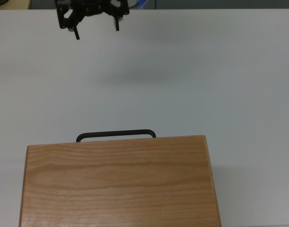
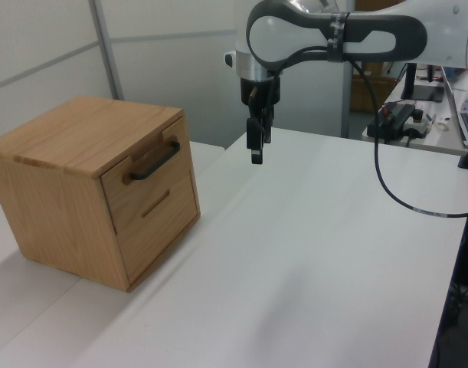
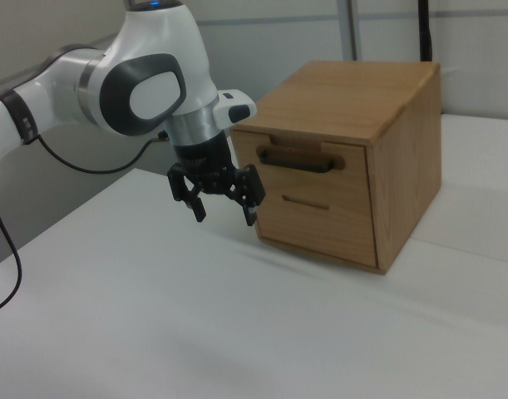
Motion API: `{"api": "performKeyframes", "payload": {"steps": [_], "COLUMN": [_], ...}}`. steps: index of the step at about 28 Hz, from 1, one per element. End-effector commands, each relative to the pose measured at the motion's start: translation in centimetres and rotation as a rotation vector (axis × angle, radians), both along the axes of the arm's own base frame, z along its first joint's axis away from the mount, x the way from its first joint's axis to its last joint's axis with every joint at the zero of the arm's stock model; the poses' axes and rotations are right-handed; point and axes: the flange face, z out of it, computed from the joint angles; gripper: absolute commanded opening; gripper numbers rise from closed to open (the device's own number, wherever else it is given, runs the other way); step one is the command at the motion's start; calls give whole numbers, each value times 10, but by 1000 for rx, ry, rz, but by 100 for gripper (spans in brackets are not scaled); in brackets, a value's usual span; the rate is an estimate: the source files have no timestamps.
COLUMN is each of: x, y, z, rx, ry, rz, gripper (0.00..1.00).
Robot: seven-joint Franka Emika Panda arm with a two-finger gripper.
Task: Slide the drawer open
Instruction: 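Move the open gripper toward the black handle of the upper drawer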
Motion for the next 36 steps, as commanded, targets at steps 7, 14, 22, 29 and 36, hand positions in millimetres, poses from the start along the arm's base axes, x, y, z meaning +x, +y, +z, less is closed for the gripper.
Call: {"api": "performKeyframes", "payload": {"steps": [7, 14, 22, 29, 36], "x": [-3, 10, 25, 55, 77], "y": [4, 10, 25, 47, 50], "z": [-9, -23, -46, -73, -87], "rx": [53, 65, 63, 36, 32], "ry": [66, 49, 53, -39, -141], "rz": [-141, -255, -277, -246, -266], "gripper": [100, 100, 100, 95, 95]}}
